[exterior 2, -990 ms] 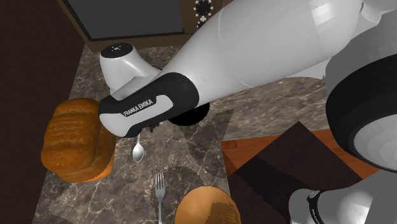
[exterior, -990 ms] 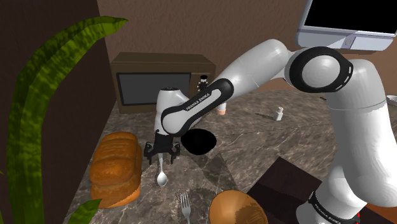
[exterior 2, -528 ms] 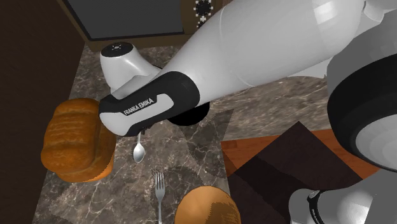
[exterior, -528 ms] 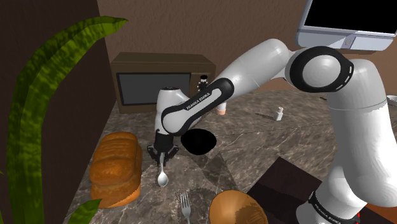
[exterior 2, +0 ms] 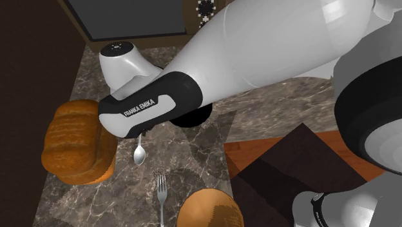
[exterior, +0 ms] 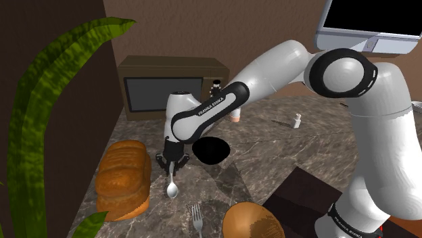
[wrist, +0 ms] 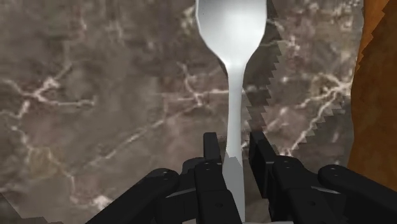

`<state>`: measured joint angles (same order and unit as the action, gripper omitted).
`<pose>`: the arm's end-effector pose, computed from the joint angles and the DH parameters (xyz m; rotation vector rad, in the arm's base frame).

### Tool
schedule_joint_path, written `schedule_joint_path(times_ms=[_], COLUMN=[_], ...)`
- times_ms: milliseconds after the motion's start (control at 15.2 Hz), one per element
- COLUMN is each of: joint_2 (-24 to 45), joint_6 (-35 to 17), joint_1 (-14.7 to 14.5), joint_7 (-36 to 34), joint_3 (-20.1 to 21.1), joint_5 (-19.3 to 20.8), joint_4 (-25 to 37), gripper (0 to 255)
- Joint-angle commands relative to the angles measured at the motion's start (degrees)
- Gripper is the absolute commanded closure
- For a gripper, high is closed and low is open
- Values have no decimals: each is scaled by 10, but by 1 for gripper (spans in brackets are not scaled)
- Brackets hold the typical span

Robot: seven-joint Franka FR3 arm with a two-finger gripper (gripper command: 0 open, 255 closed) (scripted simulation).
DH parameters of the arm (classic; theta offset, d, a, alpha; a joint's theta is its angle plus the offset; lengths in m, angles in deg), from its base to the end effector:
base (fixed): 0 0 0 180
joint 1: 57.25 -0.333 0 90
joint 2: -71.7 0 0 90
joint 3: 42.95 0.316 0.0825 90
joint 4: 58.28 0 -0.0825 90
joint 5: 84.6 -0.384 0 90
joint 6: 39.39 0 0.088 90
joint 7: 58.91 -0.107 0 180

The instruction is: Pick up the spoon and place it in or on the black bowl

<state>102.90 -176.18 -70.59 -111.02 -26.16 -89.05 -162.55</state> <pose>0.5729 0.3167 0.2532 -2.8710 0.7070 0.1518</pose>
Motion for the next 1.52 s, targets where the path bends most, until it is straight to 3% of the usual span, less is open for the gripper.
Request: schedule_joint_path(times_ms=[0,1452], joint_2=[-9,-98], joint_6=[10,144], joint_1=[1,12], joint_7=[0,-12], joint_3=[1,12], joint_5=[-2,-16], joint_4=[1,49], gripper=[255,255])
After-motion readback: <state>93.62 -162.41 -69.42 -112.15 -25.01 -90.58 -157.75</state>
